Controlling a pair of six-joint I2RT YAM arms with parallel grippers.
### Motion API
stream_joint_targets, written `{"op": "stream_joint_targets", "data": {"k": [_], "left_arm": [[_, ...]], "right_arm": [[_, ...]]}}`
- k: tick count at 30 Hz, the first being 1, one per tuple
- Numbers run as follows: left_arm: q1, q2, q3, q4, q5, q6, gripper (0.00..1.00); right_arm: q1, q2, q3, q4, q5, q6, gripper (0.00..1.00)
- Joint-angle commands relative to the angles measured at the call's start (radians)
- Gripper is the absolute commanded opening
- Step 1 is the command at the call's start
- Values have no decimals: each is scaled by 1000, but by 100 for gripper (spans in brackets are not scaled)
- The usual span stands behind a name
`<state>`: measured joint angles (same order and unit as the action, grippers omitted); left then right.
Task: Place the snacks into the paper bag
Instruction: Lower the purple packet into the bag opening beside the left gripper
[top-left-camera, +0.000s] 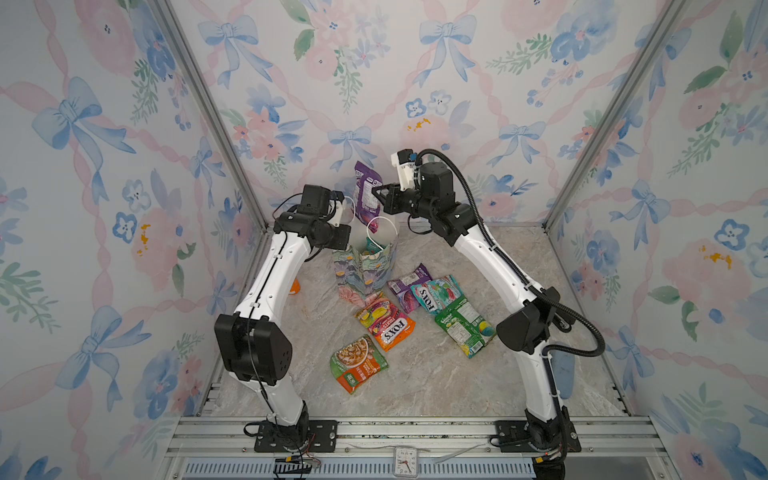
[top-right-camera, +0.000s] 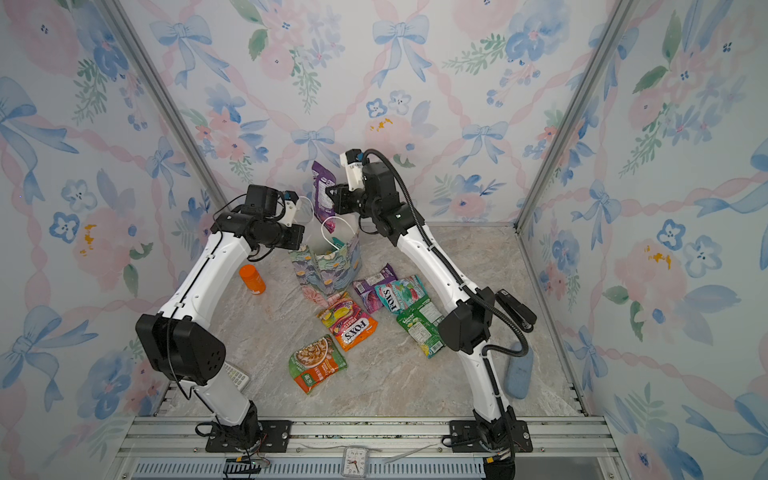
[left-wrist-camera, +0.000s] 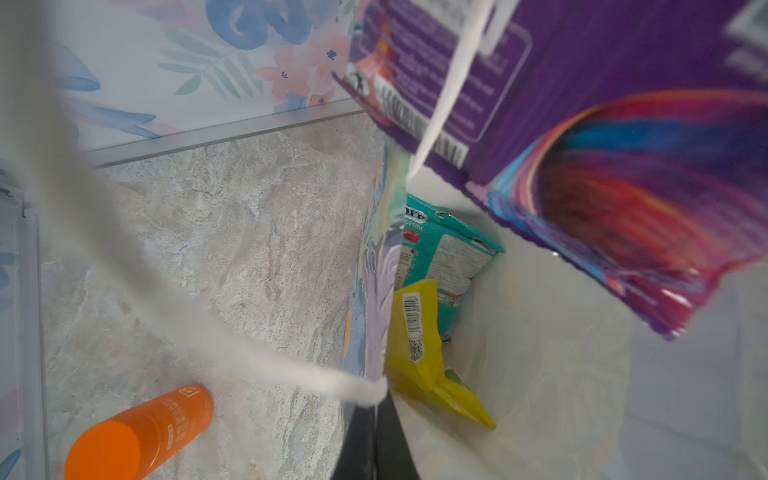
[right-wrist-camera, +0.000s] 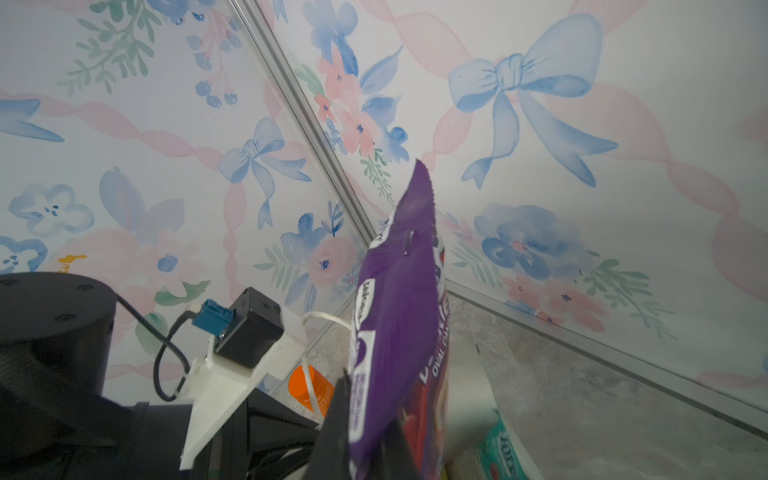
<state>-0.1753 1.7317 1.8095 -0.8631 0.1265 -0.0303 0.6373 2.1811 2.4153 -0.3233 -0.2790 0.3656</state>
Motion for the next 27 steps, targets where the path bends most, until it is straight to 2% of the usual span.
{"op": "stream_joint_targets", "data": {"k": [1, 12, 27], "left_arm": [[7, -9, -3, -5, -3, -12, 0], [10, -12, -6, -5, -3, -12, 0], [10, -16, -6, -5, -1, -12, 0]], "right_arm": [[22, -144, -86, 98, 8, -21, 0], [27, -290, -332, 186, 63, -20, 0], [38, -271, -384, 192, 5, 24, 0]]}}
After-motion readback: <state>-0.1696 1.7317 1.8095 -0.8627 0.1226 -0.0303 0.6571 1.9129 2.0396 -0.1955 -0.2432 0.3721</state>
